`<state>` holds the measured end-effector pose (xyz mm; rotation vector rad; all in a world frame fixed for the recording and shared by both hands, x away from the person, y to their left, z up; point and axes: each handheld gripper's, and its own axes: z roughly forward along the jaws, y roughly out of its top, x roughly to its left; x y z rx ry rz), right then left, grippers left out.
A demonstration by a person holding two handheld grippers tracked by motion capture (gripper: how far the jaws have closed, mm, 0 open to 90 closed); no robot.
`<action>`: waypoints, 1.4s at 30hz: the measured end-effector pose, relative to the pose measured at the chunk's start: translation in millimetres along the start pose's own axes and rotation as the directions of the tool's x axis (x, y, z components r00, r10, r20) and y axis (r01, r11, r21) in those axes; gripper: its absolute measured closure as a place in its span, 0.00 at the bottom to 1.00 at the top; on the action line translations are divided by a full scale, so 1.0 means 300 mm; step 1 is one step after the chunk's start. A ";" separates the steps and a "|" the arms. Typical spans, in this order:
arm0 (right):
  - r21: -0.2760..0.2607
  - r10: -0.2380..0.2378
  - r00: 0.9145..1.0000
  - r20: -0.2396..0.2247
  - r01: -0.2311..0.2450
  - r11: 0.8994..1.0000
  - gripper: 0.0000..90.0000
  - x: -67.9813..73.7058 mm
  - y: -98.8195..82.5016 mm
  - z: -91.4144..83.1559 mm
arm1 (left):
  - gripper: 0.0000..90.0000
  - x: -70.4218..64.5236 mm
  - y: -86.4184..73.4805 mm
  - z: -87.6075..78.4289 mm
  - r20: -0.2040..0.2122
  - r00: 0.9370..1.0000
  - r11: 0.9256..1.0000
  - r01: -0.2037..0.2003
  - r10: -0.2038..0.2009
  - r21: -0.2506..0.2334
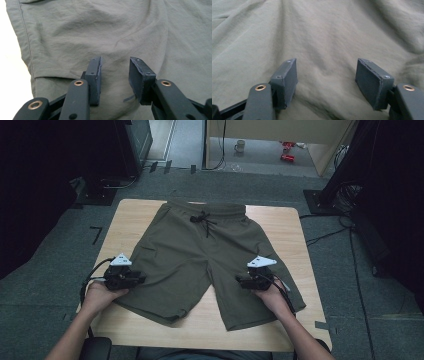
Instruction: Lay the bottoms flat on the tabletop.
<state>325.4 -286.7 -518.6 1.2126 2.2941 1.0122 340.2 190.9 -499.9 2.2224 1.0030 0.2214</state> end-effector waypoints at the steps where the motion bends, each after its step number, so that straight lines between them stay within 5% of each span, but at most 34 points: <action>1: 0.006 0.000 1.000 0.002 0.000 1.000 0.37 0.006 -0.004 -0.007 | 0.68 -0.012 -0.005 -0.002 0.000 1.000 1.000 -0.008 0.008 0.000; 15: 0.005 0.017 1.000 0.007 -0.017 1.000 0.38 0.060 -0.055 -0.058 | 0.69 -0.116 -0.080 -0.040 0.059 0.998 1.000 -0.005 0.006 -0.018; 23: 0.022 0.015 1.000 0.000 -0.015 1.000 0.39 0.099 -0.086 -0.098 | 0.67 -0.137 -0.098 -0.061 0.092 0.996 0.999 0.017 -0.012 -0.051; 26: 0.020 -0.002 0.999 -0.046 0.003 1.000 0.45 0.091 -0.076 -0.105 | 0.66 -0.120 -0.067 -0.081 0.084 0.996 0.991 0.039 -0.029 -0.127; 28: -0.040 -0.010 0.999 -0.034 0.009 0.999 0.45 0.075 -0.057 -0.116 | 0.65 -0.103 -0.033 -0.081 0.067 0.997 0.988 0.034 -0.024 -0.151; 32: -0.132 -0.009 1.000 0.017 0.011 0.991 0.46 0.023 0.003 -0.129 | 0.65 -0.072 0.040 -0.062 0.039 0.999 0.985 0.023 -0.017 -0.168; 42: -0.157 0.056 0.998 0.003 -0.055 0.986 0.49 -0.116 0.140 -0.069 | 0.64 0.032 0.218 0.027 -0.006 1.000 0.982 0.015 -0.017 -0.187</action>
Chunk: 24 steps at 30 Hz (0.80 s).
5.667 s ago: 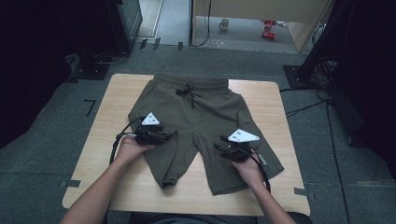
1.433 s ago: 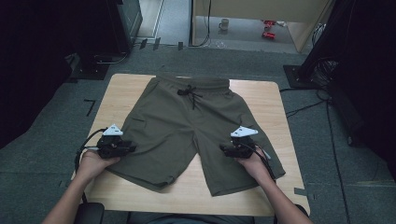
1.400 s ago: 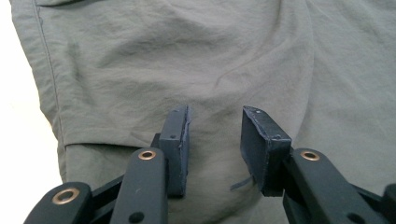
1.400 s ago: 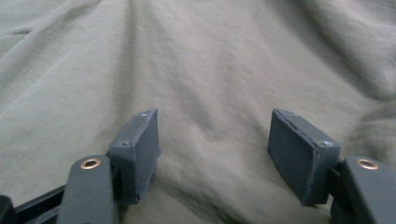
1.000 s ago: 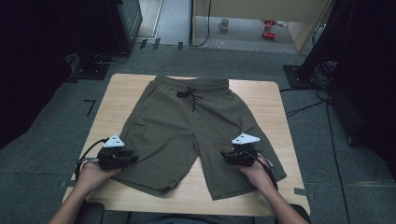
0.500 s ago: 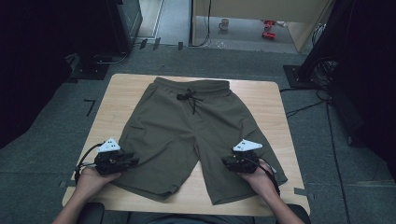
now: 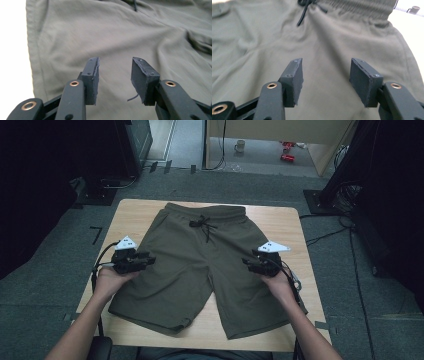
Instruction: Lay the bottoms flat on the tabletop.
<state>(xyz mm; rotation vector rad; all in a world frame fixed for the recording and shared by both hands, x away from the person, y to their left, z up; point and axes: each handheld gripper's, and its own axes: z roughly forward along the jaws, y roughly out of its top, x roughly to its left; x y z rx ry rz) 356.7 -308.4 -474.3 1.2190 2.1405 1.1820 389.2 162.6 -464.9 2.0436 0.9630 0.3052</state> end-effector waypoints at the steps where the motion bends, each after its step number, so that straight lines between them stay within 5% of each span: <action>1: 0.008 0.008 1.000 0.001 -0.008 1.000 0.50 -0.017 0.015 0.012 | 0.64 0.011 0.015 0.014 -0.008 1.000 1.000 0.000 0.000 0.002; 13: 0.016 -0.013 0.999 0.045 0.012 1.000 0.54 -0.192 0.148 0.156 | 0.64 0.109 0.165 0.165 -0.007 1.000 1.000 0.002 -0.002 0.004; 19: 0.035 -0.001 0.997 0.079 -0.002 0.999 0.55 -0.259 0.168 0.235 | 0.65 0.165 0.223 0.234 -0.017 0.999 1.000 0.030 -0.030 -0.003; 24: -0.009 -0.005 0.992 0.127 0.006 1.000 0.58 -0.284 0.155 0.294 | 0.65 0.205 0.259 0.303 -0.040 0.998 0.999 0.053 -0.053 0.000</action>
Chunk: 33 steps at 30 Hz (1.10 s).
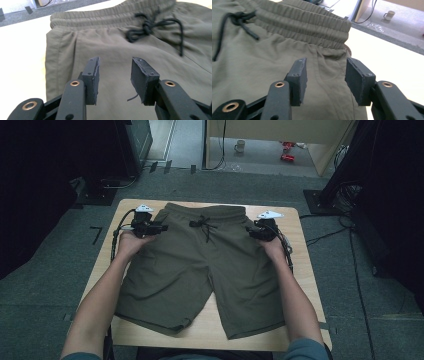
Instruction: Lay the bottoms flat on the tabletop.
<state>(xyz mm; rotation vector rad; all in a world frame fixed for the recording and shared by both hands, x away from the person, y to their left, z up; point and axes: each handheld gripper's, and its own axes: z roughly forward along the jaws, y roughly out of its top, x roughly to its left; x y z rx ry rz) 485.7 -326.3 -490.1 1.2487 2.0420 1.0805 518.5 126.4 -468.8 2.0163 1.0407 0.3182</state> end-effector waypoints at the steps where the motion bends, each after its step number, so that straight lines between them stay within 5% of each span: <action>1: -0.001 0.000 1.000 0.008 0.000 1.000 0.58 0.001 -0.006 0.014 | 0.65 0.005 0.004 0.016 -0.003 1.000 1.000 0.003 -0.003 0.001; 4: 0.088 0.032 0.999 -0.032 -0.029 0.996 0.54 0.006 0.006 0.070 | 0.65 0.008 0.012 0.065 -0.005 1.000 1.000 0.000 0.000 0.016; 11: 0.084 0.004 0.999 -0.037 -0.001 0.996 0.52 0.059 0.053 0.156 | 0.63 0.003 0.006 0.142 -0.047 0.998 0.999 -0.033 0.032 -0.031; 14: 0.070 -0.002 1.000 -0.028 0.004 0.998 0.52 0.062 0.057 0.188 | 0.63 0.007 -0.005 0.165 -0.089 0.994 0.998 -0.063 0.062 -0.015; 17: 0.074 0.004 1.000 0.010 -0.005 0.997 0.52 0.065 0.060 0.232 | 0.63 0.027 -0.031 0.188 -0.107 0.994 0.999 -0.033 0.037 0.040; 21: 0.086 0.017 0.998 0.053 -0.022 0.996 0.50 0.073 0.069 0.284 | 0.64 0.062 -0.045 0.169 -0.100 0.995 1.000 0.016 -0.015 0.017; 24: 0.105 0.077 0.991 0.106 -0.088 0.991 0.51 0.060 0.083 0.308 | 0.68 0.072 -0.047 0.162 -0.106 0.994 0.999 0.031 -0.029 0.018; 26: 0.110 0.144 0.983 0.112 -0.157 0.982 0.49 0.037 0.084 0.312 | 0.69 0.070 -0.049 0.158 -0.118 0.993 1.000 0.003 0.000 0.029; 30: 0.107 0.282 0.952 0.119 -0.294 0.950 0.54 -0.017 0.067 0.294 | 0.71 0.063 -0.063 0.141 -0.148 0.989 0.999 -0.023 0.029 0.038; 33: 0.102 0.223 0.963 0.149 -0.239 0.966 0.53 -0.002 0.062 0.282 | 0.72 0.061 -0.085 0.128 -0.148 0.989 1.000 -0.008 0.009 0.008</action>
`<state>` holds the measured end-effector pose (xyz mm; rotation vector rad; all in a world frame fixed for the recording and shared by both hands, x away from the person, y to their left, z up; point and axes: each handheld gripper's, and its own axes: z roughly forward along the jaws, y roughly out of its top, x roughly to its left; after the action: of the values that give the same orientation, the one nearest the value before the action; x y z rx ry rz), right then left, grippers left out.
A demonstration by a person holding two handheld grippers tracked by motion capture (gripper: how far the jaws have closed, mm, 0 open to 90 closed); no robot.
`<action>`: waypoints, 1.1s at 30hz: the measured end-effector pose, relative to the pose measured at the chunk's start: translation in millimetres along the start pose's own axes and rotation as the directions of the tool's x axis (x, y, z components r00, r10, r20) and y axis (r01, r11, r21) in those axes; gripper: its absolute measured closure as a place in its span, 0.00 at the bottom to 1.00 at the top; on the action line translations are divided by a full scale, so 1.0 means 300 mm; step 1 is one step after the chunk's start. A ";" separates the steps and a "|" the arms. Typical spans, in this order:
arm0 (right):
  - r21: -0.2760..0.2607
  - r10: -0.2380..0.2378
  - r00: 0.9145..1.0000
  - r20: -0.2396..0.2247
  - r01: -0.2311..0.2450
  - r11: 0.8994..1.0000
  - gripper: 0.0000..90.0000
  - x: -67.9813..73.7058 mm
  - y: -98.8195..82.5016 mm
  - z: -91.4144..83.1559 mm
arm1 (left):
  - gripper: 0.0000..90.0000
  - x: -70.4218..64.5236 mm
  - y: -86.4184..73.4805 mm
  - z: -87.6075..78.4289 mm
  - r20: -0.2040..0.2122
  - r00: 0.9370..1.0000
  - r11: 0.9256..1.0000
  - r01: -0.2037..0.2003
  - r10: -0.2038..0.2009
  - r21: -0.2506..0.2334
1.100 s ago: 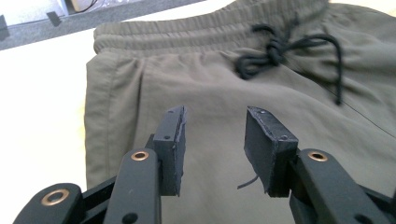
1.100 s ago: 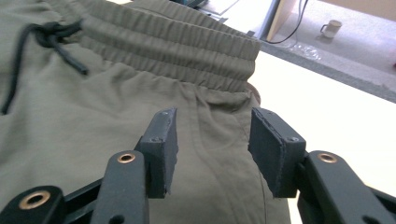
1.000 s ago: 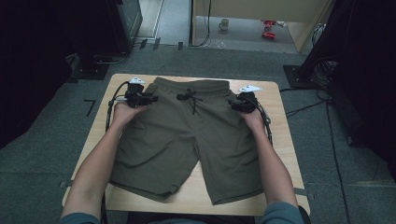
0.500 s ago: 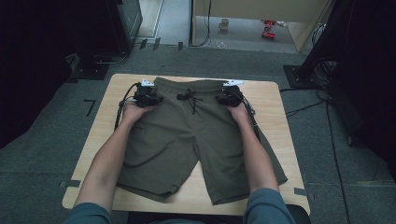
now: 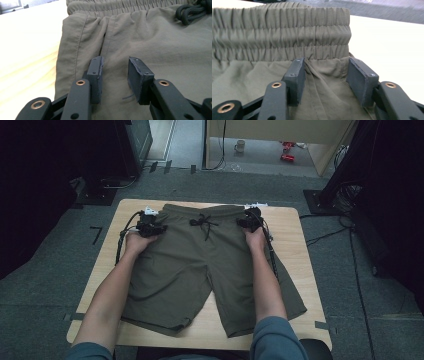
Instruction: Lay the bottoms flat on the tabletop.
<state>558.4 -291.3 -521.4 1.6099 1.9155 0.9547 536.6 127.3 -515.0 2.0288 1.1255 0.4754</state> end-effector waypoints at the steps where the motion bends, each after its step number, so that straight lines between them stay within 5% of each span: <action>1: 0.000 -0.004 1.000 0.007 0.004 1.000 0.53 0.004 -0.003 -0.004 | 0.72 -0.002 -0.006 -0.005 0.001 1.000 1.000 0.008 -0.008 -0.006; 5: -0.012 -0.060 0.997 0.040 0.060 0.998 0.54 0.026 -0.029 -0.033 | 0.72 -0.023 -0.025 -0.025 -0.005 1.000 1.000 0.005 -0.005 -0.005; 12: -0.014 -0.082 0.996 0.040 0.083 0.996 0.54 0.039 -0.093 -0.104 | 0.69 -0.069 -0.062 -0.067 0.010 1.000 1.000 -0.008 0.008 -0.001; 16: -0.005 -0.130 0.991 0.045 0.130 0.991 0.57 0.049 -0.099 -0.129 | 0.63 -0.066 -0.045 -0.074 0.025 0.999 0.999 0.042 -0.042 -0.026; 19: -0.101 -0.152 0.988 0.010 0.153 0.983 0.71 0.067 -0.076 -0.139 | 0.63 -0.064 -0.025 -0.063 0.027 0.998 0.997 0.062 -0.061 -0.037; 22: -0.128 -0.122 0.987 -0.109 0.108 0.986 0.78 0.117 -0.033 -0.119 | 0.62 -0.066 0.001 -0.041 0.018 0.999 0.999 0.047 -0.047 -0.020; 24: -0.123 -0.157 0.976 -0.150 0.140 0.983 0.79 0.167 -0.008 -0.093 | 0.61 -0.066 0.019 -0.036 0.022 0.999 0.999 0.049 -0.049 -0.022; 27: -0.092 -0.200 0.969 -0.147 0.188 0.978 0.73 0.227 0.011 -0.041 | 0.56 -0.068 0.031 -0.035 0.030 0.999 0.998 0.044 -0.043 -0.044; 33: -0.053 -0.205 0.976 -0.079 0.201 0.978 0.69 0.245 0.018 0.036 | 0.53 -0.058 0.033 -0.050 0.027 0.999 0.998 0.039 -0.038 -0.050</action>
<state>554.2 -217.0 -518.1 1.3375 2.0540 0.9858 523.1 116.1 -497.0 1.9605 1.1238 0.4525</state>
